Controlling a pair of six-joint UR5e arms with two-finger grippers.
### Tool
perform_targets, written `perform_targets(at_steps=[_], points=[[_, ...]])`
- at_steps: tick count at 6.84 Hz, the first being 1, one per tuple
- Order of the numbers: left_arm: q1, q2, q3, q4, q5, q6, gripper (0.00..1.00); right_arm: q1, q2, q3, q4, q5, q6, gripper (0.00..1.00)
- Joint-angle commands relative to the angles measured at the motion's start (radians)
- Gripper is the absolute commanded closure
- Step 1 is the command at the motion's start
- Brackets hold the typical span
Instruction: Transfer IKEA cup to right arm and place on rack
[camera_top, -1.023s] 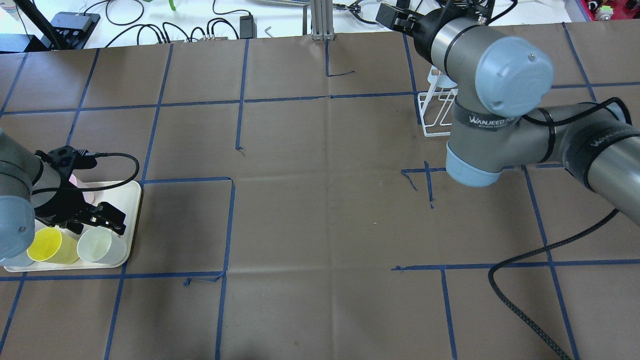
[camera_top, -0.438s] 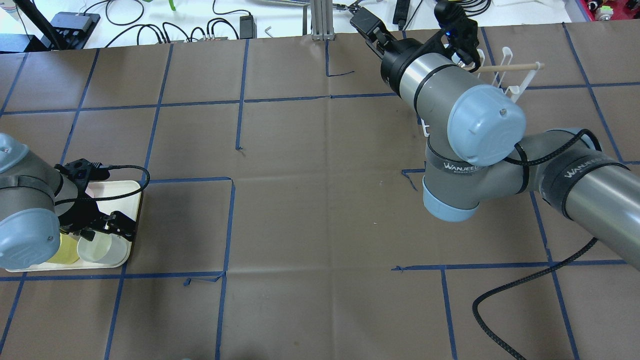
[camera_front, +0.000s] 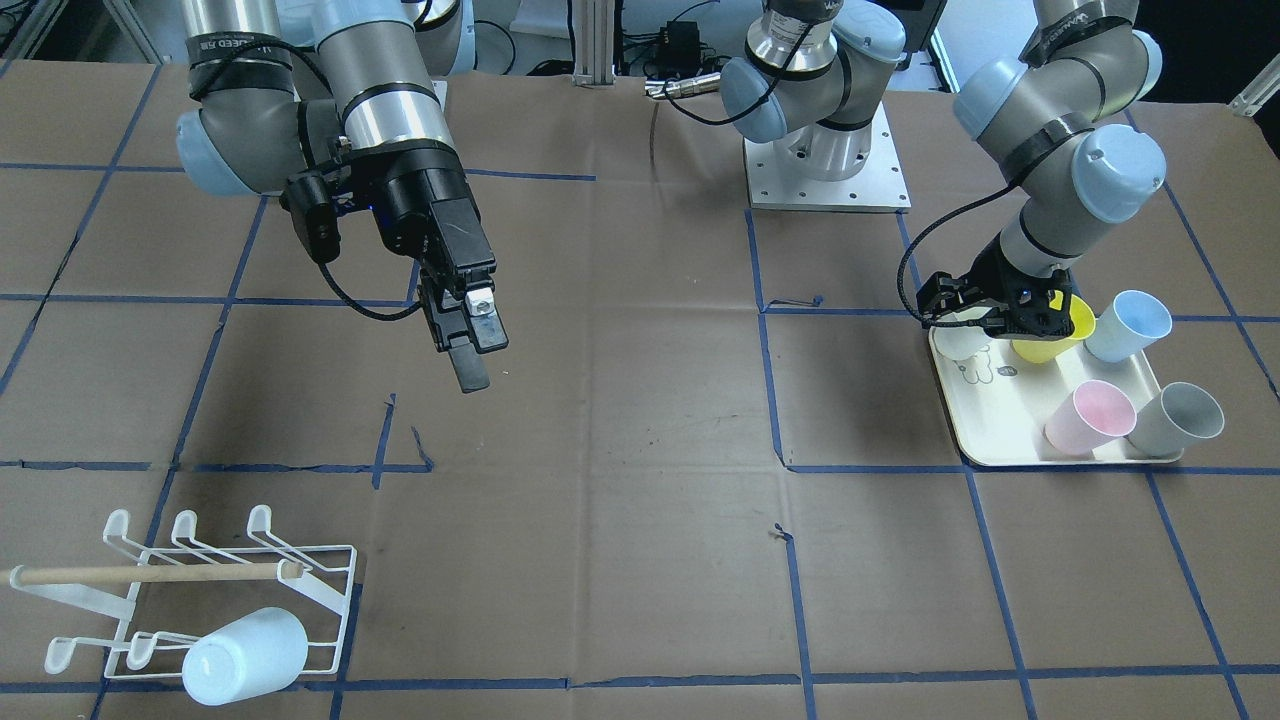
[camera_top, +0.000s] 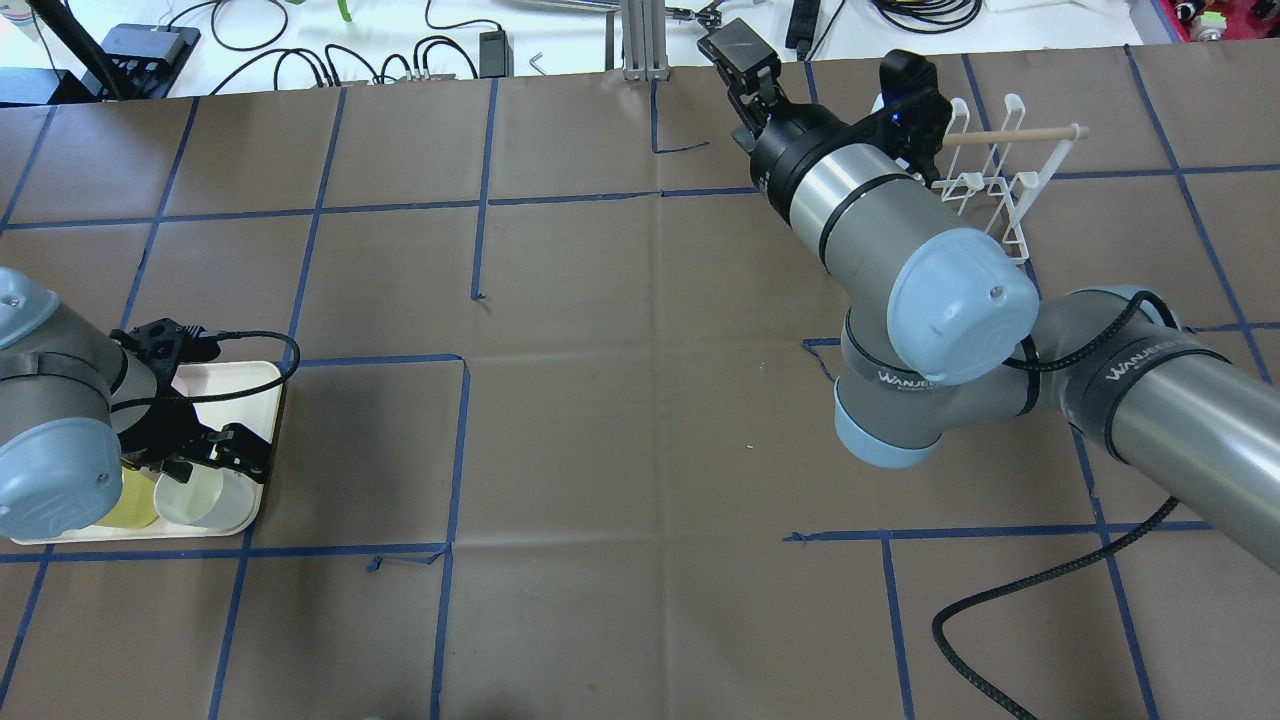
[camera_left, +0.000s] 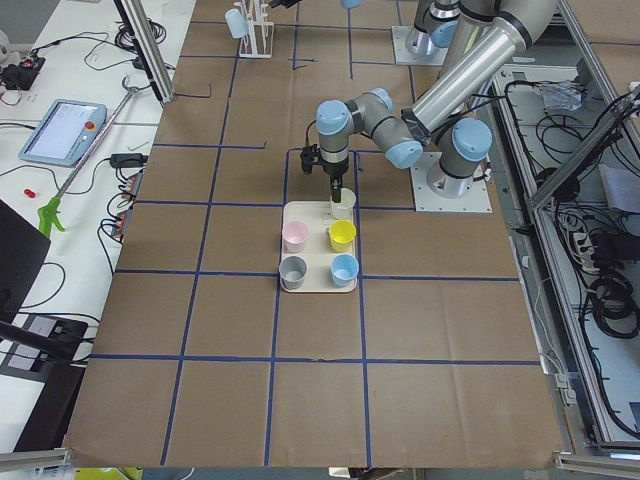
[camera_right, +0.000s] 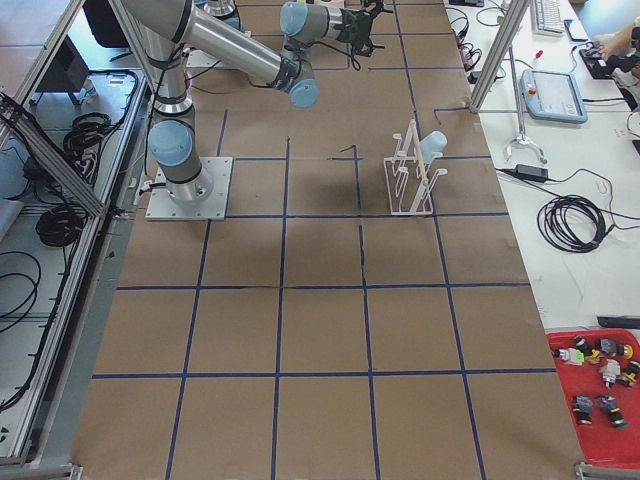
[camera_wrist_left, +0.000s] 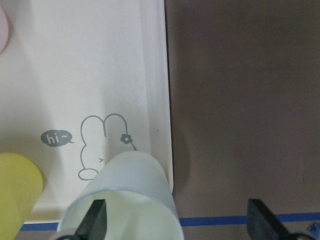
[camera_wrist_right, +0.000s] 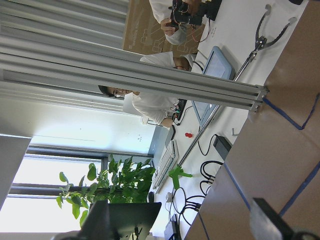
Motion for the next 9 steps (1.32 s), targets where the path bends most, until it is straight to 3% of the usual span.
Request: perform_targets(at_steps=[1, 2, 6, 7, 9], points=[[0.001, 0.0, 0.004, -0.011, 0.004, -0.014, 0.94, 0.0, 0.049, 0.022, -0.124, 0.053, 0.174, 0.0], [0.001, -0.002, 0.0, -0.013, 0.006, -0.014, 1.0, 0.0, 0.049, 0.021, -0.123, 0.049, 0.179, 0.0], [0.044, 0.029, 0.021, -0.031, 0.098, -0.014, 1.0, 0.0, 0.053, 0.014, -0.118, -0.003, 0.193, 0.0], [0.039, 0.059, 0.047, -0.06, 0.088, -0.015, 1.0, -0.001, 0.053, 0.014, -0.119, -0.005, 0.193, 0.0], [0.021, 0.098, 0.198, -0.205, -0.032, -0.034, 1.0, -0.001, 0.053, 0.013, -0.119, -0.006, 0.193, 0.0]])
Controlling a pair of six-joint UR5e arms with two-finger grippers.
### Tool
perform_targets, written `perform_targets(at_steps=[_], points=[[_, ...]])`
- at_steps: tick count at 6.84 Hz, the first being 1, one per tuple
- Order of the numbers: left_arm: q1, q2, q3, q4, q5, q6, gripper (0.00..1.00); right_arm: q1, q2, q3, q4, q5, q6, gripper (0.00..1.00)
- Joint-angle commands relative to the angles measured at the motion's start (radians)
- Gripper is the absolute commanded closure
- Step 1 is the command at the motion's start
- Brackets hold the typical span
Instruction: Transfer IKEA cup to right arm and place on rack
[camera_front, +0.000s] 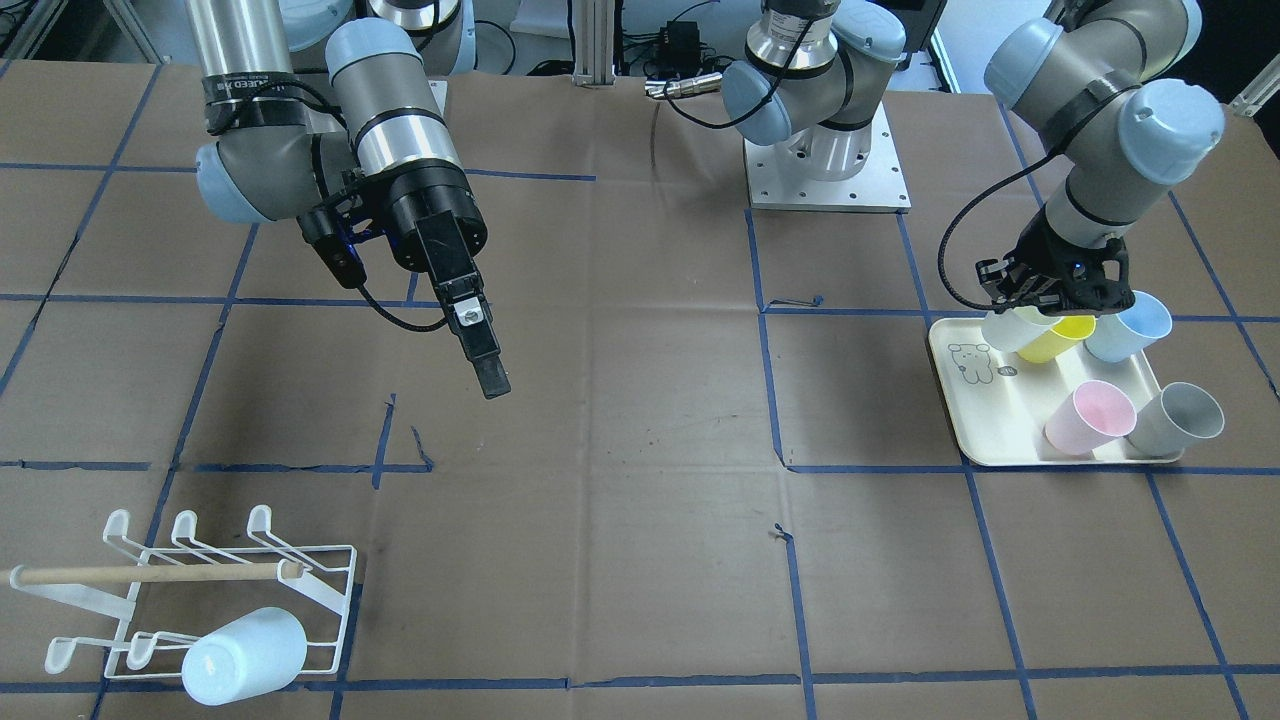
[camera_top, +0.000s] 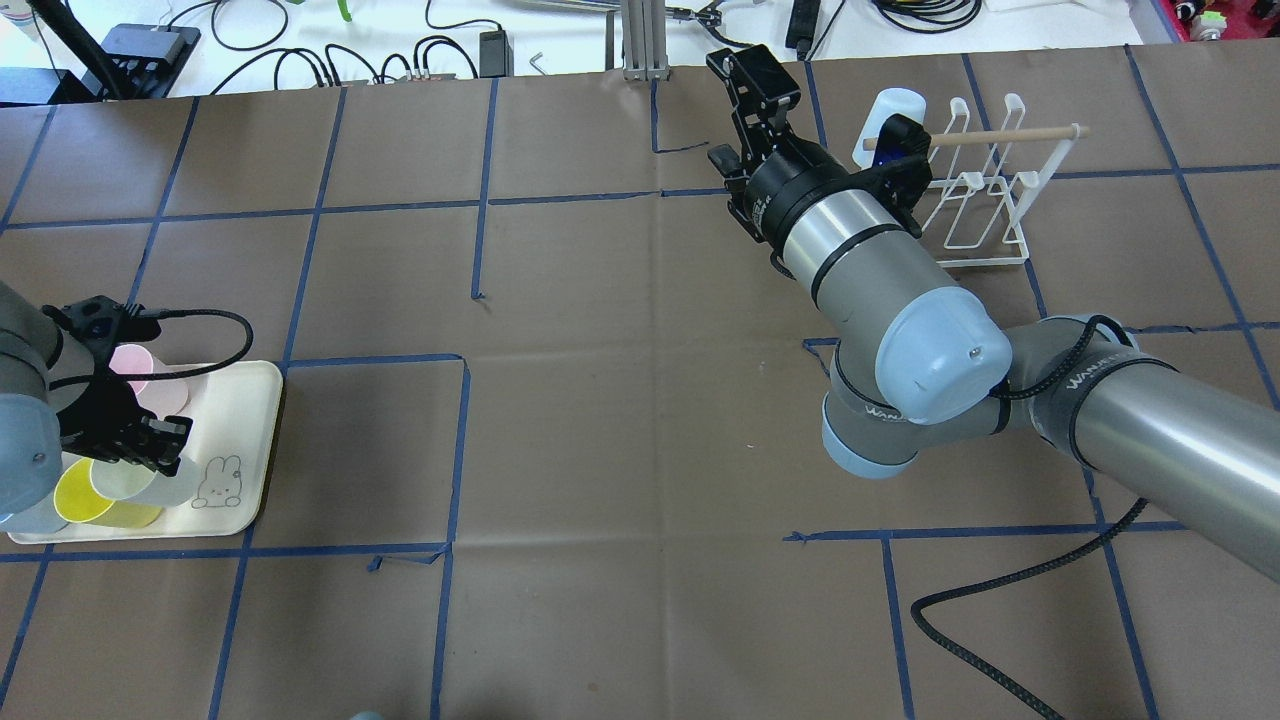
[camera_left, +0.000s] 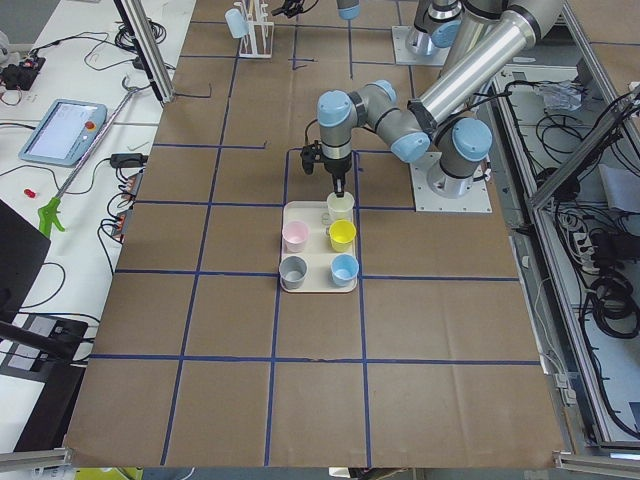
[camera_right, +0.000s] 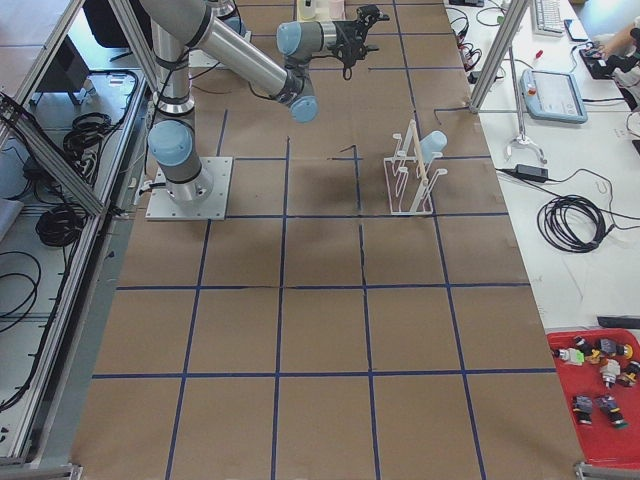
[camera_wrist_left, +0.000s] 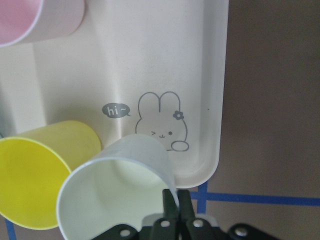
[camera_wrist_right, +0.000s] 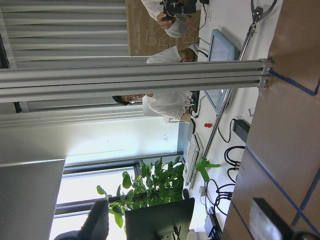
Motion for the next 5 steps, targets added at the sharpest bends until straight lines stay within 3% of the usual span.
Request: perform_targets(at_steps=[1, 3, 5], points=[[-0.017, 0.011, 0.17, -0.154, -0.101, -0.012, 1.0, -0.001, -0.002, -0.001, 0.0, -0.002, -0.001, 0.0], [-0.066, 0.005, 0.308, -0.213, -0.103, -0.004, 1.0, -0.002, -0.004, -0.004, 0.004, 0.001, 0.0, 0.0], [-0.135, -0.08, 0.498, -0.266, -0.146, 0.0, 1.0, -0.004, -0.002, -0.004, 0.009, -0.013, 0.002, 0.0]])
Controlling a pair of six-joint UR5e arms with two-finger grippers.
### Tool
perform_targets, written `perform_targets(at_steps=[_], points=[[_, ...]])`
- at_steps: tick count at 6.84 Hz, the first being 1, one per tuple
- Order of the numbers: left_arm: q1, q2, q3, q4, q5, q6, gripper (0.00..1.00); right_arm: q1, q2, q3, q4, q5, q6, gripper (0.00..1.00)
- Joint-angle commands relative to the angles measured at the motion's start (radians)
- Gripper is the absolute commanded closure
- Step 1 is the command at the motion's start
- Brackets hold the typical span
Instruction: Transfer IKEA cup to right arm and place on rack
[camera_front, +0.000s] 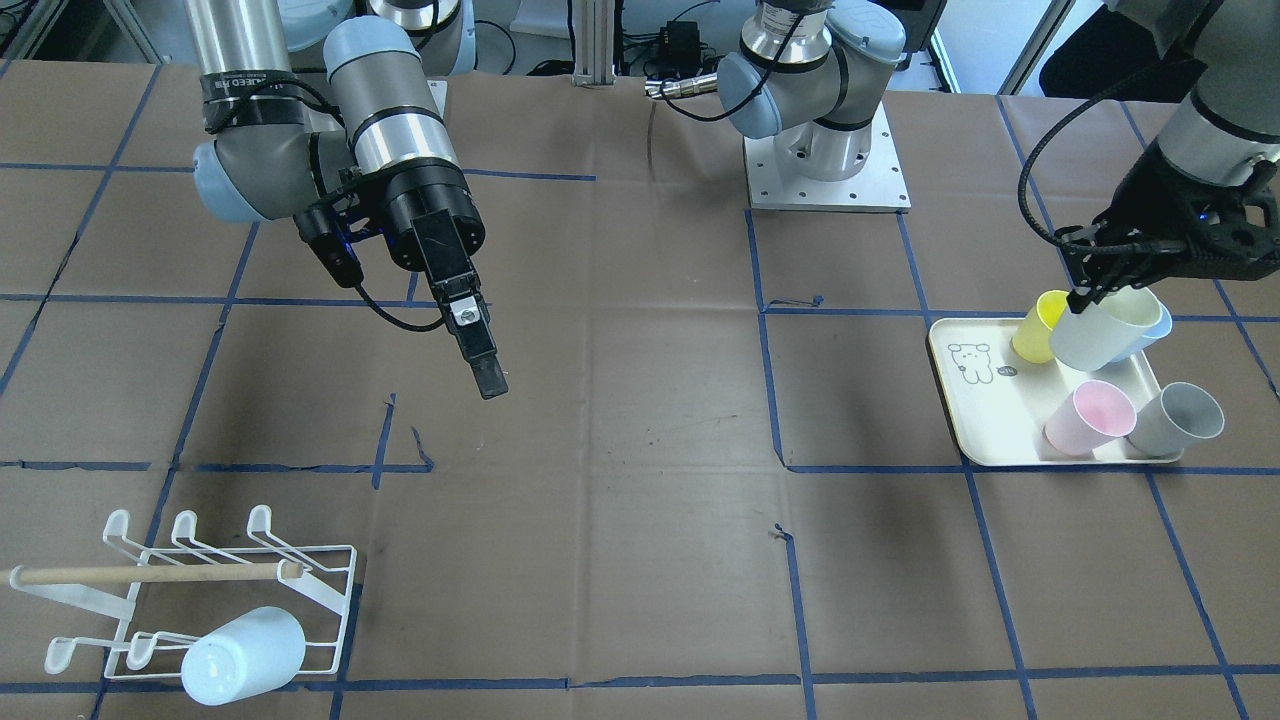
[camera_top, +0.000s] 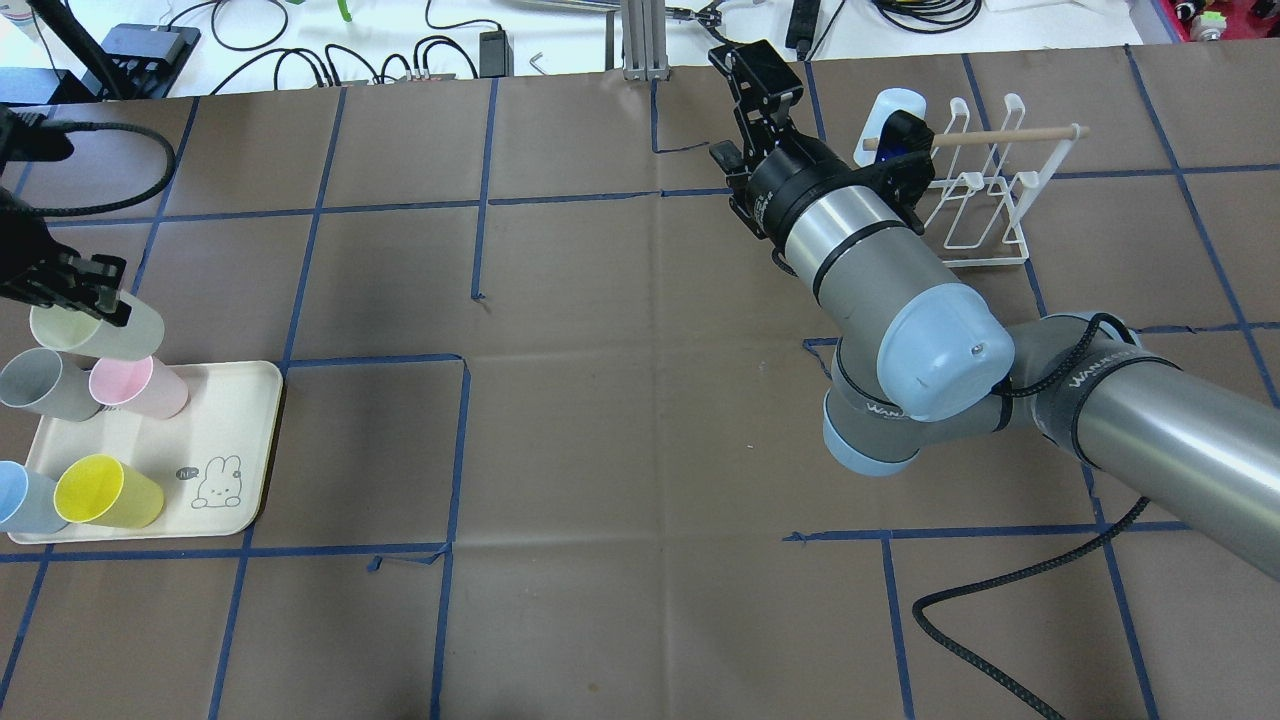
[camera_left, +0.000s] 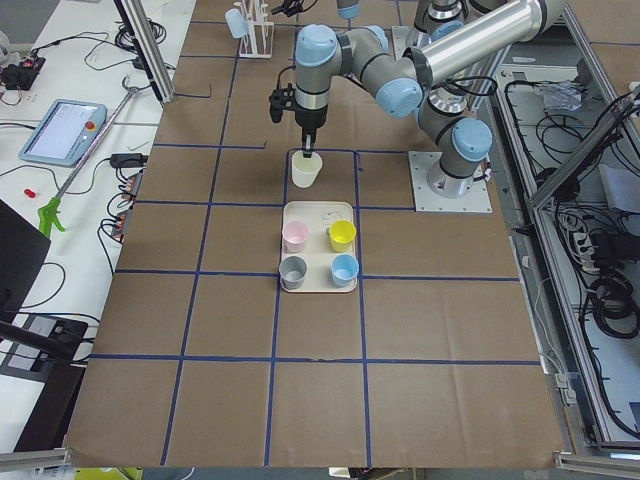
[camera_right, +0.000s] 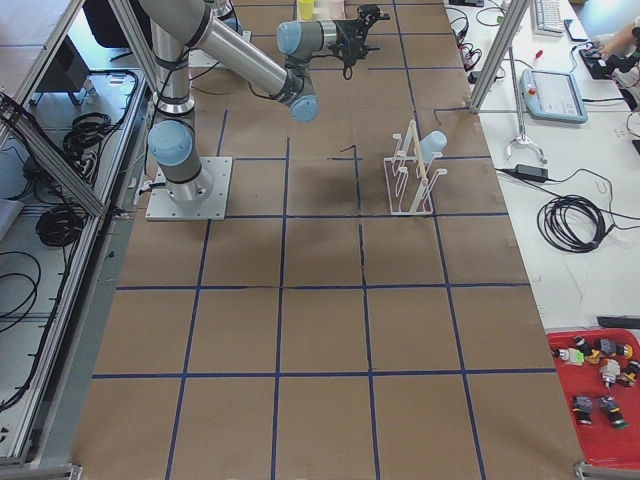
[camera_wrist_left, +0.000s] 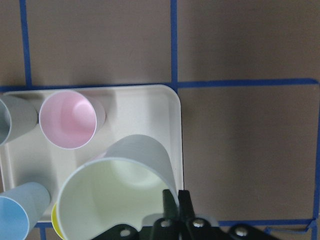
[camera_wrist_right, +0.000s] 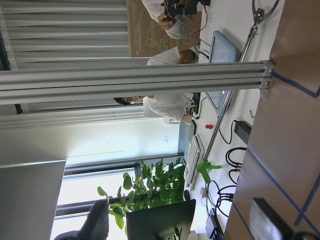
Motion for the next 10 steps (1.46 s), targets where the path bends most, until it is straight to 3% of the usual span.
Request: perform_targets(at_steps=[1, 3, 4, 6, 7, 9, 10], points=[[-0.048, -0.08, 0.176, -0.033, -0.166, 0.02, 1.0, -0.004, 0.002, 0.0, 0.002, -0.025, 0.001, 0.0], [-0.047, -0.088, 0.166, 0.028, -0.462, 0.023, 1.0, -0.009, 0.001, -0.008, 0.002, -0.031, -0.003, 0.0], [-0.057, -0.103, 0.147, 0.121, -0.627, 0.023, 1.0, -0.012, 0.002, -0.025, 0.001, -0.106, -0.006, 0.0], [-0.109, -0.14, 0.076, 0.398, -0.808, 0.02, 1.0, -0.016, -0.001, -0.029, 0.001, -0.12, -0.006, 0.0], [-0.153, -0.164, 0.058, 0.553, -0.837, 0.0, 1.0, -0.016, -0.004, -0.029, 0.002, -0.12, -0.01, 0.0], [-0.226, -0.203, 0.04, 0.704, -0.859, 0.0, 1.0, -0.015, -0.006, -0.028, 0.007, -0.12, -0.015, 0.0], [-0.238, -0.226, -0.004, 0.778, -0.961, 0.009, 1.0, -0.015, -0.004, -0.028, 0.007, -0.12, -0.015, 0.0]])
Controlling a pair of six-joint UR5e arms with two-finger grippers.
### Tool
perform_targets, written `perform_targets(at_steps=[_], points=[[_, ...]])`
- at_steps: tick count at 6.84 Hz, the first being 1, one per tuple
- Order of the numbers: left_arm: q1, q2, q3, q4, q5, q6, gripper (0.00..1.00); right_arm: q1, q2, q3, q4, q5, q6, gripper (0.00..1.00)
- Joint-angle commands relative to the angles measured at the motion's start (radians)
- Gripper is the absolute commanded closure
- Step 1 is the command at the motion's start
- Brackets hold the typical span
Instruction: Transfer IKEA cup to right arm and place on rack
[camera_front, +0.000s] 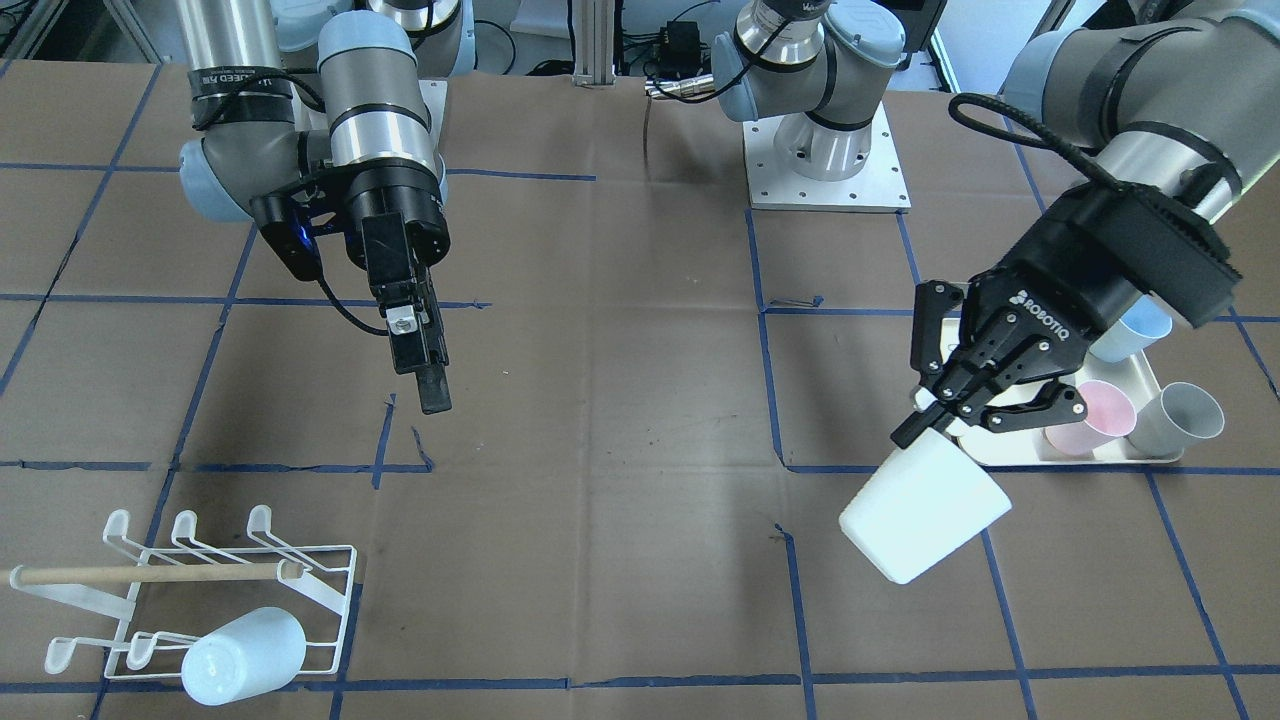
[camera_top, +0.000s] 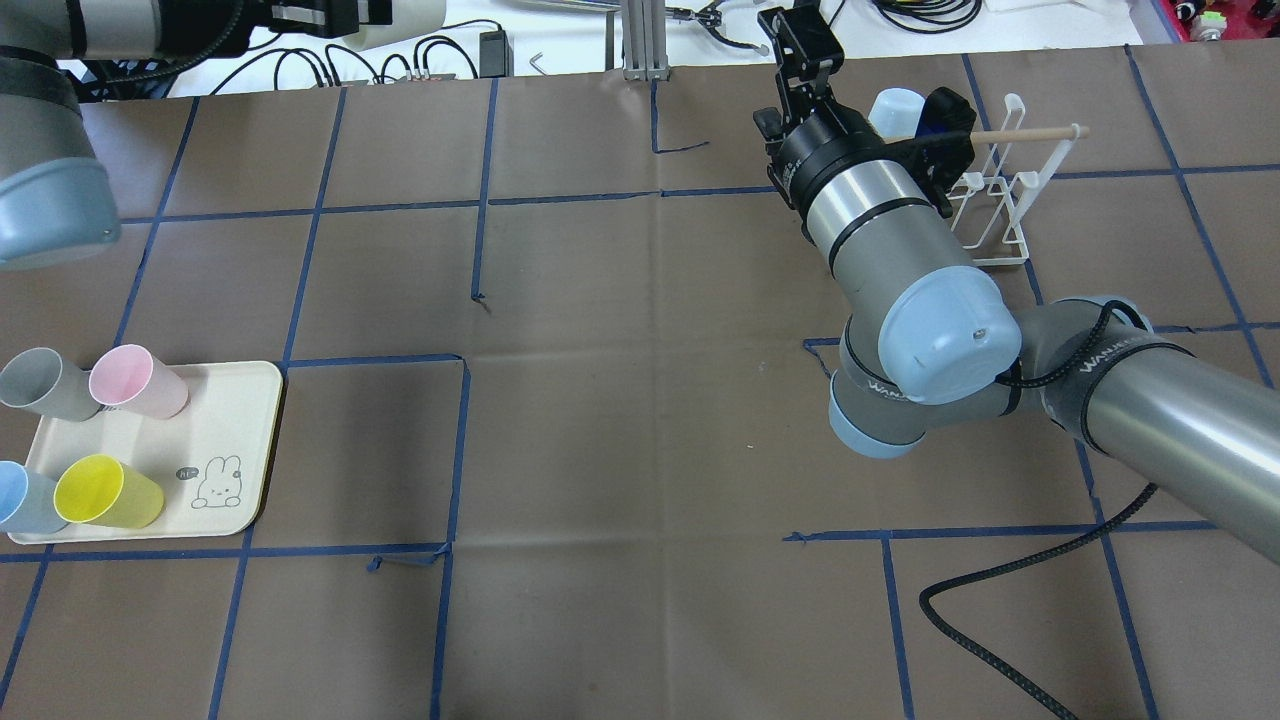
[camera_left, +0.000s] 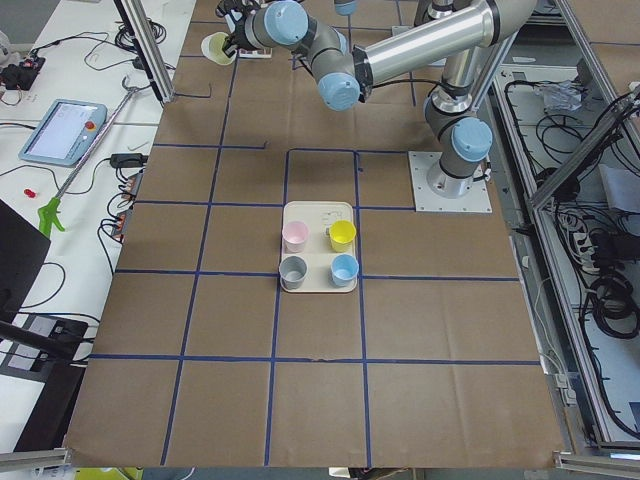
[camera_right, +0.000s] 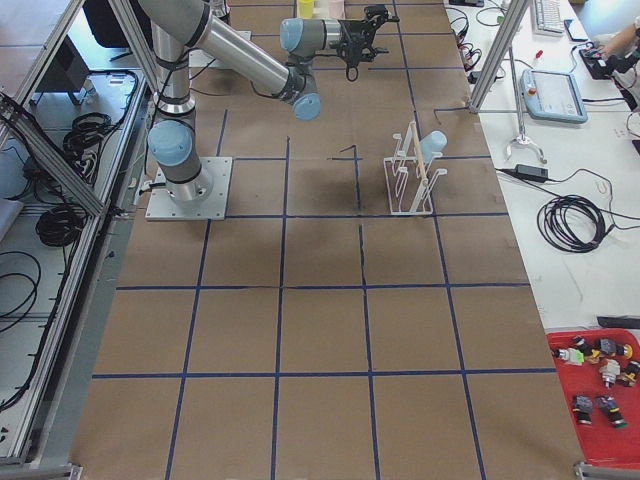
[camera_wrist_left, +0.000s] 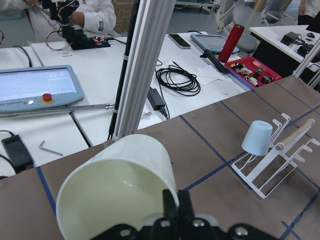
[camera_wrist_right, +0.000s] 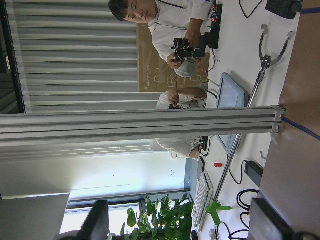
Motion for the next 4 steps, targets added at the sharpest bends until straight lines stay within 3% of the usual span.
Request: perform_targets(at_steps=[1, 2, 4], points=[[-0.03, -0.066, -0.132, 0.291, -0.145, -0.009, 0.98, 0.002, 0.001, 0.002, 0.002, 0.007, 0.001, 0.0], [-0.038, -0.109, -0.218, 0.492, -0.187, -0.074, 0.94, 0.006, 0.004, 0.004, 0.002, 0.012, 0.005, 0.0], [-0.074, -0.16, -0.277, 0.825, -0.264, -0.255, 0.93, 0.029, 0.002, 0.004, 0.002, 0.027, 0.015, 0.0]])
